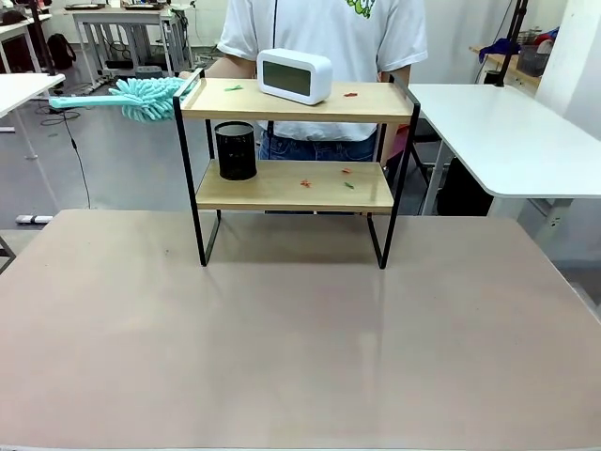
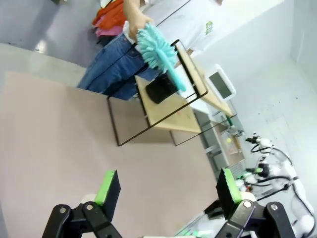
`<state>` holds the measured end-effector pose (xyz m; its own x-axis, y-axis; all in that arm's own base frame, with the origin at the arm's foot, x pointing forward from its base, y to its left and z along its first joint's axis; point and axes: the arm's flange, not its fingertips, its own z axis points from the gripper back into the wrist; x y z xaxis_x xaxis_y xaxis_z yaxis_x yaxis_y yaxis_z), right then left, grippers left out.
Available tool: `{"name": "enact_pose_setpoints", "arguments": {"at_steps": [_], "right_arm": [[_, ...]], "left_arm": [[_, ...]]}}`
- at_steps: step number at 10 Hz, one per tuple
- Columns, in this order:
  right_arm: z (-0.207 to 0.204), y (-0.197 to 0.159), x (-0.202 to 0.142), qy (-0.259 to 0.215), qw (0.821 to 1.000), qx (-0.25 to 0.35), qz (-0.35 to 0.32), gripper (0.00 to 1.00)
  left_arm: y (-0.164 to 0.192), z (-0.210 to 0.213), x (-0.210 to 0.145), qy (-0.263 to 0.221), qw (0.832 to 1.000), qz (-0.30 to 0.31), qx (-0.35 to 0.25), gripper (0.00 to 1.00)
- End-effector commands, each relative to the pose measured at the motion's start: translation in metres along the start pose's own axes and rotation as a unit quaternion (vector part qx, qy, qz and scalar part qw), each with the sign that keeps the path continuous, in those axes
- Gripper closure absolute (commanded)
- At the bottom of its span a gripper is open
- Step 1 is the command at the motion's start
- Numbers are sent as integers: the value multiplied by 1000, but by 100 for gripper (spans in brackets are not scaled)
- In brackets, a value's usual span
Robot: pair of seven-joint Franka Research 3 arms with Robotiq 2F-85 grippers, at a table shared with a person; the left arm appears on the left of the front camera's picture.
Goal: Clean the shelf.
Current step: Pick up the Duster from the human.
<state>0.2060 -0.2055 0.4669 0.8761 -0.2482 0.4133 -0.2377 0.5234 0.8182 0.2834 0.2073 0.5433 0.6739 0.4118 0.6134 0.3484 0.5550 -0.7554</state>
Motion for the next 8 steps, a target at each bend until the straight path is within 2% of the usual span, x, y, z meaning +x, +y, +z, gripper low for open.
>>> {"name": "enact_pose_setpoints", "arguments": {"at_steps": [1,2,3,5,6,8], "right_arm": [[2,1,3,-5,1000,6,14,0],[2,1,3,-5,1000,6,14,0],[2,1,3,-5,1000,6,14,0],[2,1,3,-5,1000,6,14,0],[2,1,3,-5,1000,6,14,0],[2,1,3,-5,1000,6,14,0]], "left_arm": [[-8,-42,64,48,995,76,-30,0],[-10,-77,89,67,994,86,-19,0],[-5,-111,106,117,985,119,-31,0],[9,-175,125,160,973,162,-25,0],[12,-202,127,184,965,180,-46,0],[10,-236,126,189,963,184,-63,0]]}}
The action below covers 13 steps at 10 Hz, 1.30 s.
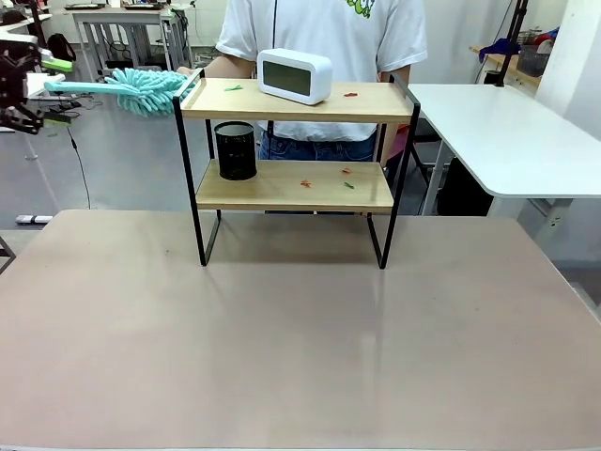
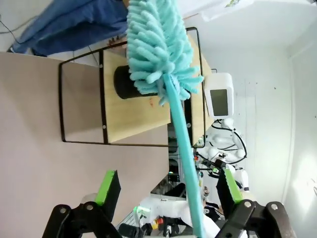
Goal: Clean the shelf.
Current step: Pick up the Duster from the human.
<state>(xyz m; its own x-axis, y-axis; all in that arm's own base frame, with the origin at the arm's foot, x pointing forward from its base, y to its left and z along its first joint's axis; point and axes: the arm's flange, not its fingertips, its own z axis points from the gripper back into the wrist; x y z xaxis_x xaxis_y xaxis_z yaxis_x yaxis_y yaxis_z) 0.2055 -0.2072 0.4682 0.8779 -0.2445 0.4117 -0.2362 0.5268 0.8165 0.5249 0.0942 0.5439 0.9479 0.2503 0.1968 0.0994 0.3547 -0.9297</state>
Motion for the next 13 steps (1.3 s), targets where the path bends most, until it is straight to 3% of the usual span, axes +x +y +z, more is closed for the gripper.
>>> {"name": "enact_pose_setpoints", "arguments": {"at_steps": [1,3,7,8,9,10,11,12,13], "right_arm": [[0,1,2,-8,1000,8,14,0],[0,1,2,-8,1000,8,14,0],[0,1,2,-8,1000,8,14,0],[0,1,2,-8,1000,8,14,0],[0,1,2,-8,1000,8,14,0],[0,1,2,-8,1000,8,14,0],[0,1,2,-8,1000,8,14,0],[0,1,2,-8,1000,8,14,0],[0,1,2,-8,1000,8,14,0]], "left_arm": [[-15,-5,7,6,999,9,-30,0],[-14,-18,7,33,999,18,-36,0],[-13,-31,2,26,999,27,-34,0],[-14,-31,2,22,999,26,-31,58],[-14,-31,1,20,999,25,-32,58],[-13,-33,0,20,999,22,-28,100],[-12,-35,0,22,999,21,-25,64],[-11,-36,0,23,999,21,-25,100],[-12,-36,0,22,999,17,-24,100]]}}
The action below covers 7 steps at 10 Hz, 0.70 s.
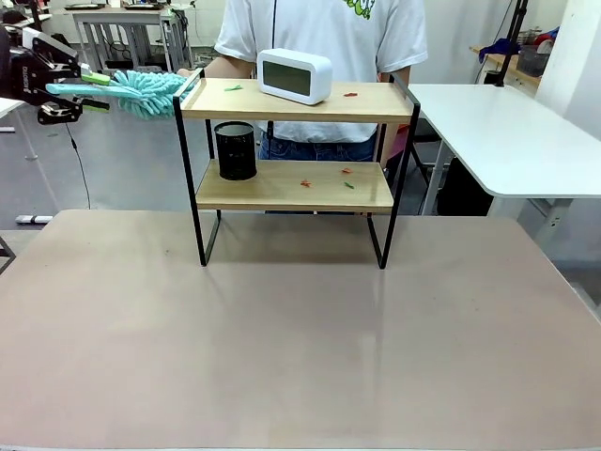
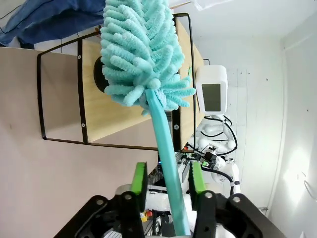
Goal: Clean the shelf.
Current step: Pick up the Duster from the human.
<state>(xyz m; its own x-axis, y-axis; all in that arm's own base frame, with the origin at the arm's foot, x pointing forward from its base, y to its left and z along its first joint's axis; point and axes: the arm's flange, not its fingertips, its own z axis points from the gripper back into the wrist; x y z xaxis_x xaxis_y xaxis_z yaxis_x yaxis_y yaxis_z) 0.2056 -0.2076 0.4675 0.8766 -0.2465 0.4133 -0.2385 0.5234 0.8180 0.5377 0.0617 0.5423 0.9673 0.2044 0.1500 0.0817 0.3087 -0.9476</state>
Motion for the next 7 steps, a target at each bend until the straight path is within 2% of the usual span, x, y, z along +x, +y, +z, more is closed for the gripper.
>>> {"name": "enact_pose_setpoints", "arguments": {"at_steps": [1,7], "right_arm": [[0,2,3,-6,1000,6,14,0],[0,2,3,-6,1000,6,14,0]], "left_arm": [[-5,-3,-6,-7,1000,-2,-4,100],[-11,5,-20,-5,1000,-22,-7,100]]}}
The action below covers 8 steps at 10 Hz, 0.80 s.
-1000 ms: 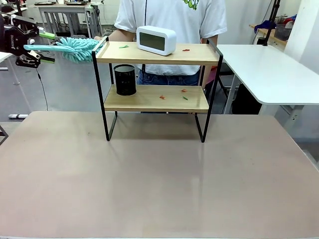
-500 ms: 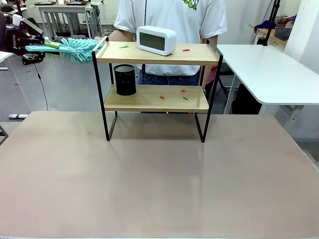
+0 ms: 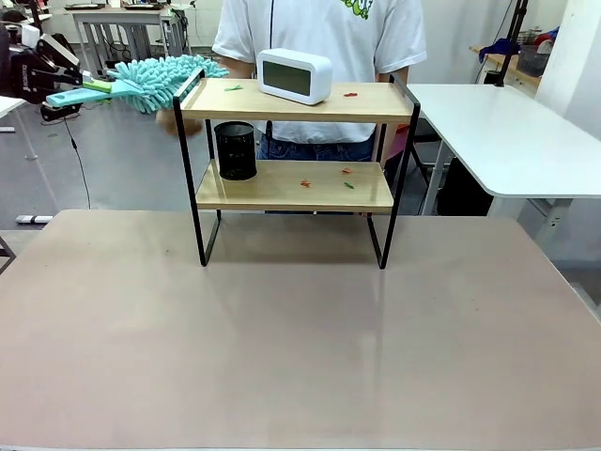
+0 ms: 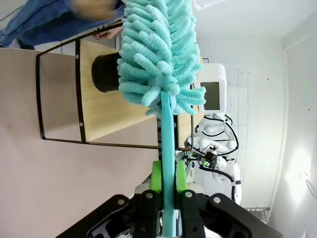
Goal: Clean the shelf.
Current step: Pick up the Duster from the human.
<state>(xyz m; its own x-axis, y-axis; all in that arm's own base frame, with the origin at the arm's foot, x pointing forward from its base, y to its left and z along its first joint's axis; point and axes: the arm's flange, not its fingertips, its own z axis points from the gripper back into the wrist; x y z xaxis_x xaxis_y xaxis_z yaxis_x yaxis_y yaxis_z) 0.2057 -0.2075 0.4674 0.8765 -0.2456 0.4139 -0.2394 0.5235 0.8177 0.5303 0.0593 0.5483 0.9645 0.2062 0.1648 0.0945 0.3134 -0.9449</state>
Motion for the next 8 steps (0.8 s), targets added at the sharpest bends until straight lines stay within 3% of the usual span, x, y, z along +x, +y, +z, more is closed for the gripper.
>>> {"name": "enact_pose_setpoints", "arguments": {"at_steps": [1,3,6,8], "right_arm": [[0,2,3,-6,1000,6,13,0],[0,2,3,-6,1000,6,13,0],[0,2,3,-6,1000,6,13,0],[0,2,3,-6,1000,6,13,0]], "left_arm": [[-14,15,-25,6,1000,-29,-11,100],[-44,84,-84,-6,992,-123,11,100],[-59,194,-220,-19,960,-269,76,100],[-43,212,-283,21,939,-325,108,100]]}}
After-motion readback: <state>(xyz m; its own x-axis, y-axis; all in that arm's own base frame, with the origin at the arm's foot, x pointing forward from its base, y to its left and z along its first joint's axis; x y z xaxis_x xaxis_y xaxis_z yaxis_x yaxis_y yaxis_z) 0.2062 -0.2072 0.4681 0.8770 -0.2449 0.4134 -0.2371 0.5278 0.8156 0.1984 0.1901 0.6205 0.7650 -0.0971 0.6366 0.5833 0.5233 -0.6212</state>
